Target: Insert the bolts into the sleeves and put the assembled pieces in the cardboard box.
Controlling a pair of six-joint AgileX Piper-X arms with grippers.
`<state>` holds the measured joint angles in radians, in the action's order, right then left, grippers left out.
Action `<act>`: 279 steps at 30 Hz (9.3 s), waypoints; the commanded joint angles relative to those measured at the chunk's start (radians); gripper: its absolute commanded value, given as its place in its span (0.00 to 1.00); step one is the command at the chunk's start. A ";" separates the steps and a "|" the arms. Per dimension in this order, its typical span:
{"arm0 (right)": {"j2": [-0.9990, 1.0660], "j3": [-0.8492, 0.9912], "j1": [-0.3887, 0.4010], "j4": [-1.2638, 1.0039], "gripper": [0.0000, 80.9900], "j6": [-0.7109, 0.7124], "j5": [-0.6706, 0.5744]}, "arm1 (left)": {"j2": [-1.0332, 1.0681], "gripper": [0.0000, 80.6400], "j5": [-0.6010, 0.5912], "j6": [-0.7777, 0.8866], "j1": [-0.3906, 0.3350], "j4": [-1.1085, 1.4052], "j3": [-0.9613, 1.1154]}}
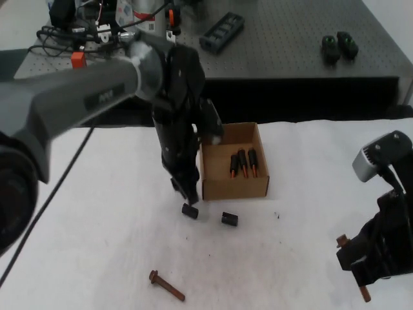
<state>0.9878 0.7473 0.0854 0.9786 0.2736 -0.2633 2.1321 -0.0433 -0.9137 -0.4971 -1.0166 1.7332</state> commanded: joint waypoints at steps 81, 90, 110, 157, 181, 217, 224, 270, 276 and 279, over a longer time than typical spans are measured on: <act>-0.036 -0.014 0.304 -1.264 0.01 -0.792 -0.198 | -1.003 0.01 -0.730 0.921 -0.115 0.838 -0.786; -0.036 -0.014 0.314 -1.184 0.01 -0.759 -0.207 | -1.003 0.01 -0.727 0.921 -0.115 0.838 -0.786; -0.036 -0.014 0.331 -1.149 0.01 -0.703 -0.182 | -1.003 0.01 -0.773 0.927 -0.115 0.840 -0.786; -0.308 -0.014 0.062 -0.409 0.58 -0.530 0.012 | 0.138 0.01 -0.080 1.268 -0.050 0.423 0.171; 0.022 0.046 0.074 -0.225 0.58 -0.284 -0.028 | 0.040 0.36 -0.133 1.157 -0.022 0.303 0.173; 1.170 0.785 0.677 -0.177 0.46 0.042 0.231 | -0.902 0.35 -0.083 1.005 0.385 0.424 -0.654; 1.174 0.785 0.678 -0.177 0.22 0.042 0.226 | -0.902 0.35 -0.127 0.979 0.385 0.364 -0.654; -0.223 -0.303 0.136 -0.108 0.01 -0.233 0.103 | -0.073 0.35 -0.011 -0.303 -0.175 0.261 -0.129; -0.223 -0.303 0.136 -0.110 0.01 -0.233 0.103 | -0.038 0.35 0.020 -0.306 -0.181 0.213 -0.129; -0.223 -0.303 0.136 -0.117 0.01 -0.233 0.088 | -0.033 0.35 0.009 -0.336 -0.190 0.208 -0.129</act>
<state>0.7735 0.4445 0.2268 0.8728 0.0432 -0.1475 2.0902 -0.0346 -1.2144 -0.6749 -0.7890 1.5924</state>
